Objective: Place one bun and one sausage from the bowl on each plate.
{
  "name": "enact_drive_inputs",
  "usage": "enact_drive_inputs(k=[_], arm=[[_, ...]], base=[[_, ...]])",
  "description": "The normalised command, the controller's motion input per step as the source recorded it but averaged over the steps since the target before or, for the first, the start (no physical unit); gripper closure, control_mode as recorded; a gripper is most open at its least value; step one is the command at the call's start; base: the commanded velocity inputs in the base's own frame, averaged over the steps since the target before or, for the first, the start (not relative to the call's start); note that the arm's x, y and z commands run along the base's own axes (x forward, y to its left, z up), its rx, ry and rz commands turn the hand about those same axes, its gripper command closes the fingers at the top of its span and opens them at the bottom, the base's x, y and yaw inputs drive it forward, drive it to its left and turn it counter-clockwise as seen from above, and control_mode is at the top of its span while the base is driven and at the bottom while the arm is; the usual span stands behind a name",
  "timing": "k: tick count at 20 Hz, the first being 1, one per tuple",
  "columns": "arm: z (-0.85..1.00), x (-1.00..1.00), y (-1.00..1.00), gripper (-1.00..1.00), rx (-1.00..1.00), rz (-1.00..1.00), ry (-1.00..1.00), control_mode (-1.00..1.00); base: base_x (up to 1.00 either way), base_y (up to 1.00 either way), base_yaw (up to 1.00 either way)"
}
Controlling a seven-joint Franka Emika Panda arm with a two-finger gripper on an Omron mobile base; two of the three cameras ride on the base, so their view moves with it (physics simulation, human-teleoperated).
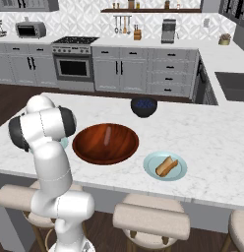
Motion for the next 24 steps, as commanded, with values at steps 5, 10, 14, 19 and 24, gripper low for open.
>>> enact_drive_inputs(k=[5, 10, 14, 19, 24], arm=[[0.04, 0.0, 0.0, -1.0, 0.0, 0.0, -0.18, -1.0], [0.3, -0.1, 0.0, -1.0, 0.0, 0.0, -0.16, -1.0], [0.76, -0.1, -0.08, -1.0, 0.0, 0.0, -0.06, -1.0], [0.6, -0.14, -0.6, -1.0, 0.0, -0.08, 0.0, -1.0], [0.43, -0.18, -0.98, -1.0, 0.0, -0.14, 0.0, -1.0]], base=[[0.0, 0.0, 0.0], [0.0, 0.0, 0.0], [0.0, 0.0, 0.0], [0.0, 0.0, 0.0], [0.0, 0.0, 0.0]])
